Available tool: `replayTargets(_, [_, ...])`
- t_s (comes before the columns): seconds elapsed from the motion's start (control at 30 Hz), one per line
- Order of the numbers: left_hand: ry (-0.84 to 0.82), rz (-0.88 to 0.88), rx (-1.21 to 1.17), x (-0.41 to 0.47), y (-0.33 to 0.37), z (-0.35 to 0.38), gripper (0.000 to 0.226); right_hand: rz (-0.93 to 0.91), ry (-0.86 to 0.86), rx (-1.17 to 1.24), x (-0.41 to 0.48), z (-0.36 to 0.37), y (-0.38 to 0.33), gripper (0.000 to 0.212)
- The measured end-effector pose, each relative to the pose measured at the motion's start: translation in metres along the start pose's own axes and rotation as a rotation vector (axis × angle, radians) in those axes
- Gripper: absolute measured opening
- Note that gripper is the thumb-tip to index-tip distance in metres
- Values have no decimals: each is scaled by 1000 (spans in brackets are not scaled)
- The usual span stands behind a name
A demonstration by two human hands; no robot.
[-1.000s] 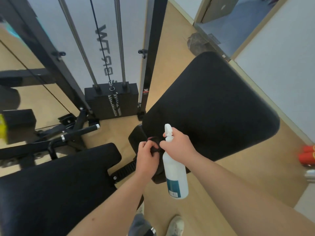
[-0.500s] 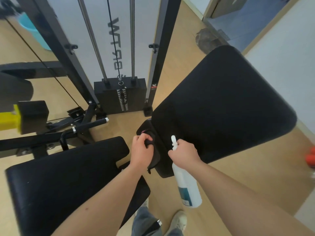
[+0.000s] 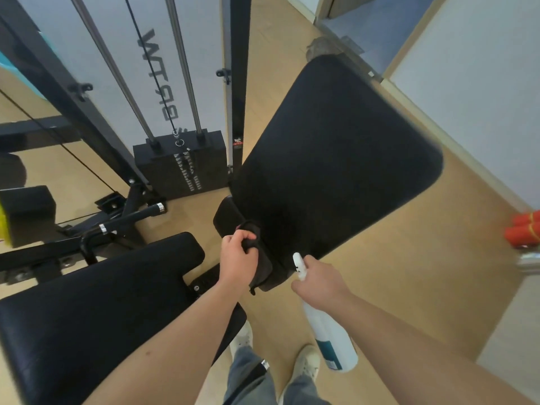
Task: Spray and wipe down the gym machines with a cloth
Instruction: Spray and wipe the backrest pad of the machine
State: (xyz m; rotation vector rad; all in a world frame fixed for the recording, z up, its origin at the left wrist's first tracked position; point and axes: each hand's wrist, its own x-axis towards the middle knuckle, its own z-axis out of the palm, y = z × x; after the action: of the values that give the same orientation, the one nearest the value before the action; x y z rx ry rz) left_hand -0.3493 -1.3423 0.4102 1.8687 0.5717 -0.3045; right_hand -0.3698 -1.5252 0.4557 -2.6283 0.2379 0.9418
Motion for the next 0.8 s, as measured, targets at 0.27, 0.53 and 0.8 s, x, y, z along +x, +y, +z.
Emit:
replayTargets(0.27, [-1, -34, -11, -27, 0, 43, 31, -31, 23, 75, -22, -9, 25, 15])
replayTargets(0.53, [-130, -79, -244, -56, 17, 98, 43, -55, 149, 299, -40, -44, 31, 20])
replayTargets(0.8, [-71, 88, -225, -25, 51, 99, 44, -171, 196, 332, -32, -71, 12, 17])
